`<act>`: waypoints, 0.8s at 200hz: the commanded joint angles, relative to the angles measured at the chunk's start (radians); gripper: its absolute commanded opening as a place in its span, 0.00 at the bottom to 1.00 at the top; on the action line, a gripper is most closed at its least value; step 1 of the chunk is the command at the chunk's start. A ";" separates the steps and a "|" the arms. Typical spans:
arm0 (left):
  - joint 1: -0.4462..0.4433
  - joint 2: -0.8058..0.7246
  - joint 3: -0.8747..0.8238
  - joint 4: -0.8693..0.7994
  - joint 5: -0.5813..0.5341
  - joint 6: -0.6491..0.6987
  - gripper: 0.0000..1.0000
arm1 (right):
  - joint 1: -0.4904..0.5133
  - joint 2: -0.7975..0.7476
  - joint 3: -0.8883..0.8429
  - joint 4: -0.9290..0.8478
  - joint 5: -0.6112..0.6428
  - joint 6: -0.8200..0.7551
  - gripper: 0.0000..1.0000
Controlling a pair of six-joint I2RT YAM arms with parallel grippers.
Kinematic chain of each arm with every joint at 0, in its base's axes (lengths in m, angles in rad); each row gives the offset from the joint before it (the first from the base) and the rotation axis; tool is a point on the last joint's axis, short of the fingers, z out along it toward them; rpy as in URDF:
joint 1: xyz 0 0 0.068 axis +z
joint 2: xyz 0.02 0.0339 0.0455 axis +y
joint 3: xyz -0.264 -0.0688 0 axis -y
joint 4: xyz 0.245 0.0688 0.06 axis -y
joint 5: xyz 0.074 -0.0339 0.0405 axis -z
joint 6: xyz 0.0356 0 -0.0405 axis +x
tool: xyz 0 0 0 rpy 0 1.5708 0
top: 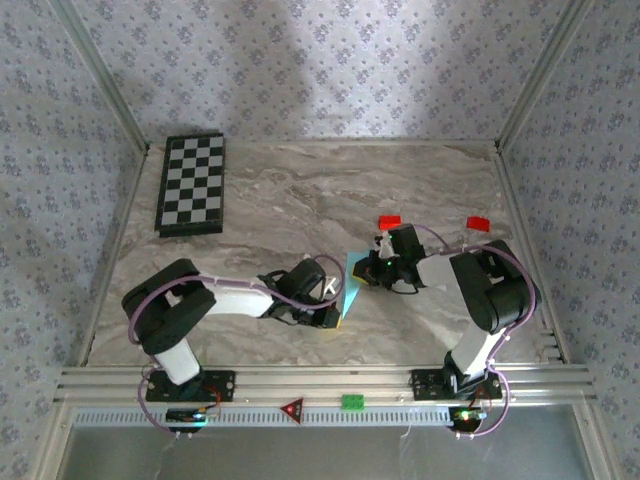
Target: Fold a paper plane with a square sheet of paper (pick it up from the middle)
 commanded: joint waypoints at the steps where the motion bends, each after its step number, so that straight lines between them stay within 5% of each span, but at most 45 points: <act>1: -0.003 -0.090 0.000 -0.054 -0.024 -0.003 0.00 | -0.003 0.040 -0.036 -0.156 0.143 -0.027 0.02; 28: 0.020 -0.113 0.053 -0.025 -0.032 -0.011 0.00 | -0.001 0.037 -0.034 -0.150 0.142 -0.020 0.02; 160: 0.077 0.228 0.337 -0.027 -0.057 0.005 0.00 | 0.002 0.036 -0.038 -0.130 0.125 -0.007 0.02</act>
